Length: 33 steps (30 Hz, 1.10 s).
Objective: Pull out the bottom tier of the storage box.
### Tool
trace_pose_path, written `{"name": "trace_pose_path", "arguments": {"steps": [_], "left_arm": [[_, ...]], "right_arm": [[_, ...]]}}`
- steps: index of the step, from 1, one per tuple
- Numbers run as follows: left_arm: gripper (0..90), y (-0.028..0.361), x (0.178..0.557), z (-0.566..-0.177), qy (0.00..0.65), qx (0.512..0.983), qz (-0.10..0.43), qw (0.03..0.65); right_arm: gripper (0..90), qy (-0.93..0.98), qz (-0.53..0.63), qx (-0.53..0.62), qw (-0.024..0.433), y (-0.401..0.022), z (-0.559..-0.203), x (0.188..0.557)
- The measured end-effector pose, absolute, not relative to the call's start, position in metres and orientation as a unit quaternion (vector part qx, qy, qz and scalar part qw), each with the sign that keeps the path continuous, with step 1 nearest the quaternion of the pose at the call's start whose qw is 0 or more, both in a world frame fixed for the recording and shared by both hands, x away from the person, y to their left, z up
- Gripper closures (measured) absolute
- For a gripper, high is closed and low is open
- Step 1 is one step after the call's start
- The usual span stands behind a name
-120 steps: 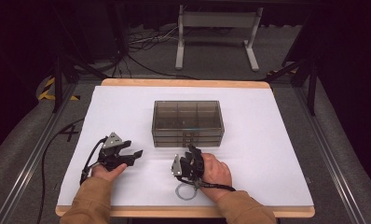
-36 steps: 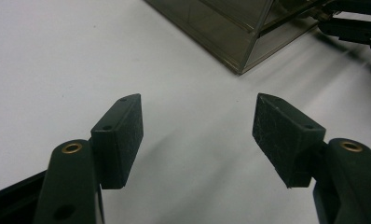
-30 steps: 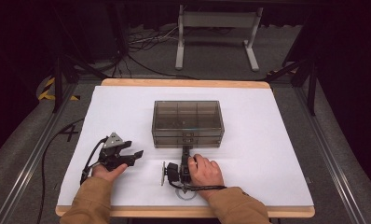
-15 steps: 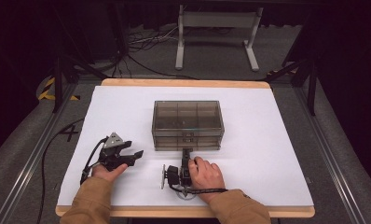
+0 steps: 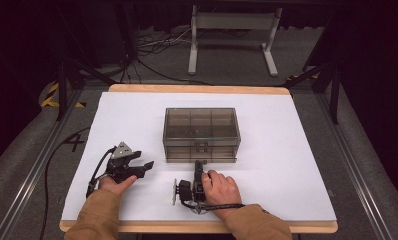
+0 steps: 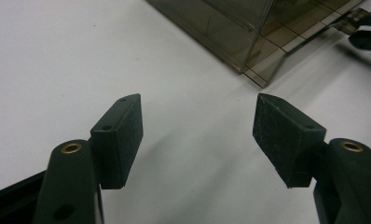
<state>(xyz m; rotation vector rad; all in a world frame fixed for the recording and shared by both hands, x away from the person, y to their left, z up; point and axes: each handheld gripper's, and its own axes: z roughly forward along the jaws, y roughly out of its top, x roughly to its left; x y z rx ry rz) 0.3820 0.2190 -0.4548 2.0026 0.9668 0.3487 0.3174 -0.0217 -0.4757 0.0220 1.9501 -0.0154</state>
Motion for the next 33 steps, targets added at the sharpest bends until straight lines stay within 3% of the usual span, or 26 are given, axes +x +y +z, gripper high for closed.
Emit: {"name": "trace_pose_path", "arguments": {"steps": [11, 17, 33], "left_arm": [[34.0, 0.219, 0.382, -0.455, 0.386, 0.803, 0.142, 0.432], [34.0, 0.219, 0.382, -0.455, 0.386, 0.804, 0.14, 0.43], [33.8, 0.219, 0.382, -0.455, 0.386, 0.804, 0.14, 0.429]], "right_arm": [[78.6, 0.839, 0.023, 0.015, 0.544, -0.024, -0.468, 0.314], [78.3, 0.852, 0.067, 0.049, 0.517, -0.035, -0.457, 0.313], [77.5, 0.85, 0.106, 0.086, 0.509, -0.067, -0.445, 0.313]]}}
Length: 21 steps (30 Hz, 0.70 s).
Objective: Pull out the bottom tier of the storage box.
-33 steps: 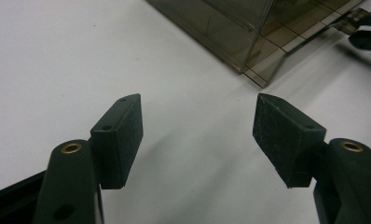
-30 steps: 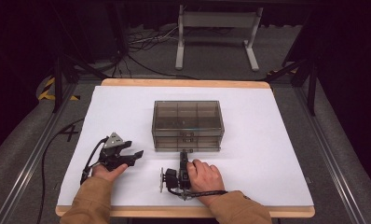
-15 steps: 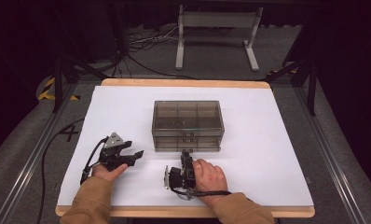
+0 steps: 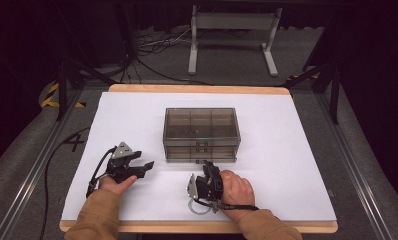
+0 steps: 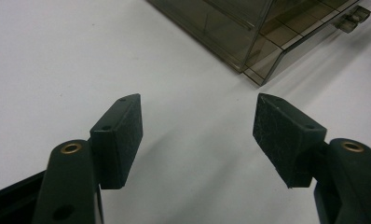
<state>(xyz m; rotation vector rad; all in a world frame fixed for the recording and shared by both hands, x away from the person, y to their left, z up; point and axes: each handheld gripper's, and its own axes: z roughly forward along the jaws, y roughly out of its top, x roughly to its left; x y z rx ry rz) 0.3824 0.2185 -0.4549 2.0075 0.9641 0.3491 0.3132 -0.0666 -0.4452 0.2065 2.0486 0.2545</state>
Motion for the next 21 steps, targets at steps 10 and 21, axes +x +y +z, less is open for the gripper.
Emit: {"name": "trace_pose_path", "arguments": {"steps": [10, 21], "left_arm": [[33.8, 0.219, 0.382, -0.455, 0.387, 0.803, 0.139, 0.43], [33.7, 0.218, 0.382, -0.455, 0.387, 0.804, 0.139, 0.43]], "right_arm": [[74.9, 0.859, 0.157, 0.118, 0.473, -0.088, -0.439, 0.318], [72.0, 0.865, 0.252, 0.202, 0.383, -0.124, -0.437, 0.328]]}}
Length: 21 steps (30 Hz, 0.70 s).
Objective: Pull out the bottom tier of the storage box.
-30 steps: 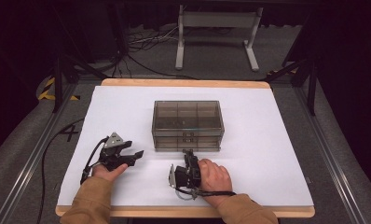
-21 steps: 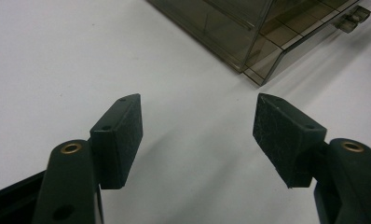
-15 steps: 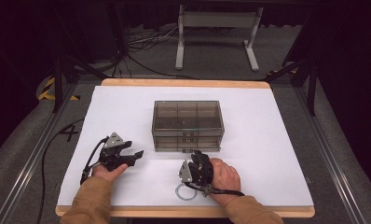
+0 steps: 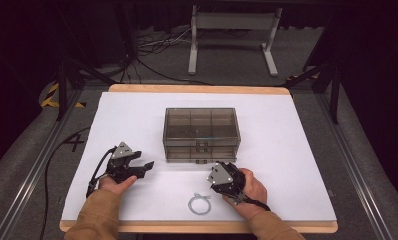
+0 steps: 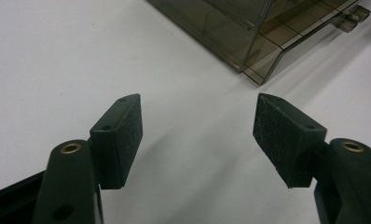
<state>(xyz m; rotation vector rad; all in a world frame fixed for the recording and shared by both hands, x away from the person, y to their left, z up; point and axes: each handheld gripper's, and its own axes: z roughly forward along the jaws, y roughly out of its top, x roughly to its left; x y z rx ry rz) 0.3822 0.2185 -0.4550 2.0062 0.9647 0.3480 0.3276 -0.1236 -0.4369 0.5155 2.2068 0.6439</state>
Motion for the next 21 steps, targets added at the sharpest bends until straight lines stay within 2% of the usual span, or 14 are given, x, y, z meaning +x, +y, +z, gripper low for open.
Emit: {"name": "trace_pose_path", "arguments": {"steps": [12, 21], "left_arm": [[33.7, 0.218, 0.382, -0.455, 0.388, 0.804, 0.138, 0.43], [33.7, 0.218, 0.382, -0.455, 0.387, 0.804, 0.138, 0.43]], "right_arm": [[70.0, 0.856, 0.338, 0.25, 0.299, -0.157, -0.442, 0.336], [69.1, 0.843, 0.389, 0.267, 0.258, -0.17, -0.443, 0.339]]}}
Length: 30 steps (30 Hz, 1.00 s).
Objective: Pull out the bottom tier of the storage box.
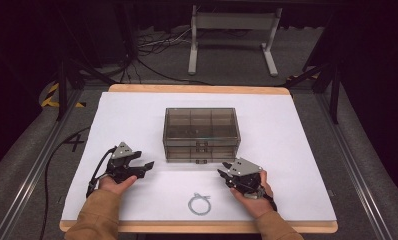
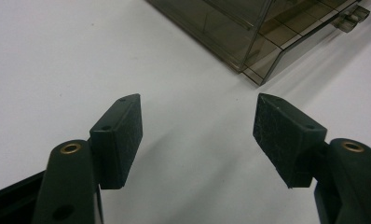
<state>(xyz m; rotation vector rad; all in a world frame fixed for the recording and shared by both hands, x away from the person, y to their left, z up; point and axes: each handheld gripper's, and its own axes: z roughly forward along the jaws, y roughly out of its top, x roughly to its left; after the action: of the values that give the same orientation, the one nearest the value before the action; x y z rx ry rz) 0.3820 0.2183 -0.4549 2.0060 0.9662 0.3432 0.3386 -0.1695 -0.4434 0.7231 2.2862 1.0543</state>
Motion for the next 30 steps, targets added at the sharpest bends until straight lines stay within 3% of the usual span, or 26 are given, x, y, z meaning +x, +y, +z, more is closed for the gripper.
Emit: {"name": "trace_pose_path", "arguments": {"steps": [14, 30], "left_arm": [[33.7, 0.218, 0.382, -0.455, 0.386, 0.805, 0.137, 0.429], [33.7, 0.218, 0.383, -0.455, 0.385, 0.805, 0.139, 0.43]], "right_arm": [[66.6, 0.831, 0.443, 0.26, 0.214, -0.179, -0.443, 0.341], [67.2, 0.858, 0.415, 0.242, 0.184, -0.177, -0.424, 0.352]]}}
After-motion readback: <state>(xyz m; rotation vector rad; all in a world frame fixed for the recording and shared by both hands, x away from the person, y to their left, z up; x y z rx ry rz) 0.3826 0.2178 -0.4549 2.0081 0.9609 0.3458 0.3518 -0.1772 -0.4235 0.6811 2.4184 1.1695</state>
